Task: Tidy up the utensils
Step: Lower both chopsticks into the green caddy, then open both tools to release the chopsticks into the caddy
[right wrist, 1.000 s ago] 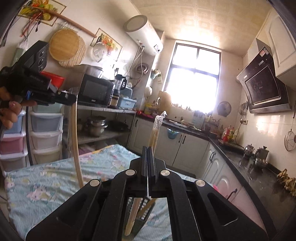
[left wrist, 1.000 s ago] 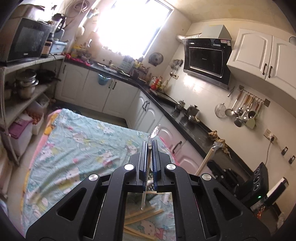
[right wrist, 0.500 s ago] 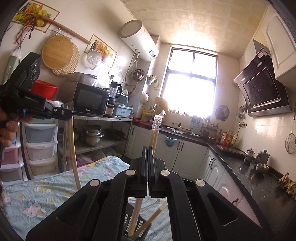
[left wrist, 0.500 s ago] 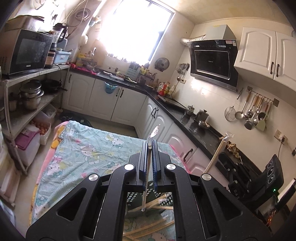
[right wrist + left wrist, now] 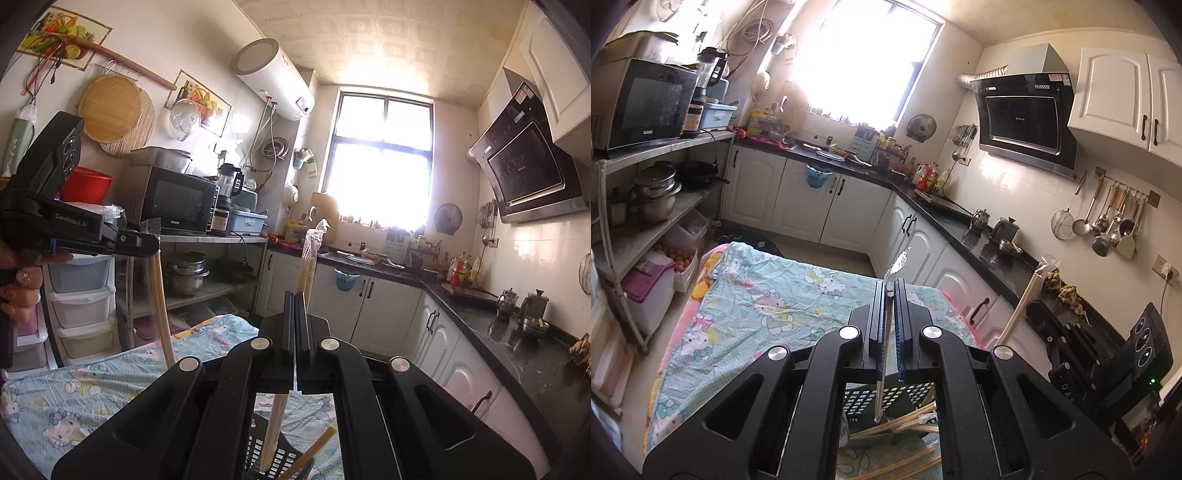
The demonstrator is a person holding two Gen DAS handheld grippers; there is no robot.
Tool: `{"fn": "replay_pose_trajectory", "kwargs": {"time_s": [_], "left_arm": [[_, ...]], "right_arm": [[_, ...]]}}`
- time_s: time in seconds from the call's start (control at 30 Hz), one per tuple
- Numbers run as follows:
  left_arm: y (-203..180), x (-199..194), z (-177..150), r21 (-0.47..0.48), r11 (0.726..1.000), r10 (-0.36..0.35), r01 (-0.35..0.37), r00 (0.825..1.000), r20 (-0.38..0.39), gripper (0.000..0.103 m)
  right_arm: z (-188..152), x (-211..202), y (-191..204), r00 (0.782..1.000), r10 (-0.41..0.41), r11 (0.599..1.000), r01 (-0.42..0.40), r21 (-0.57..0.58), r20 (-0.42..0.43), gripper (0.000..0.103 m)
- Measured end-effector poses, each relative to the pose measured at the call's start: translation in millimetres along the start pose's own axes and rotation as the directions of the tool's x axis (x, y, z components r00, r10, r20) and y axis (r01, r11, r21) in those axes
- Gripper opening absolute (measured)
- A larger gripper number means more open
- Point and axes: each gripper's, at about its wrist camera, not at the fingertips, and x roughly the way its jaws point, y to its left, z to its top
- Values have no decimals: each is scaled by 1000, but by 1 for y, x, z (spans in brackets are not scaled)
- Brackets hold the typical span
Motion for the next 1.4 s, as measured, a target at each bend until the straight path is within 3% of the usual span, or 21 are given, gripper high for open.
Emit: {"fn": "replay_pose_trajectory", "kwargs": {"time_s": [0.77, 1.4], "left_arm": [[1, 34, -49, 37, 999, 31, -30, 998, -52, 2], [13, 46, -85, -8, 1000, 11, -12, 991, -130, 3]], "right_arm": [[-59, 28, -9, 995, -46, 995, 54, 83, -93, 1], [-90, 26, -9, 982, -15, 986, 47, 161, -190, 1]]}}
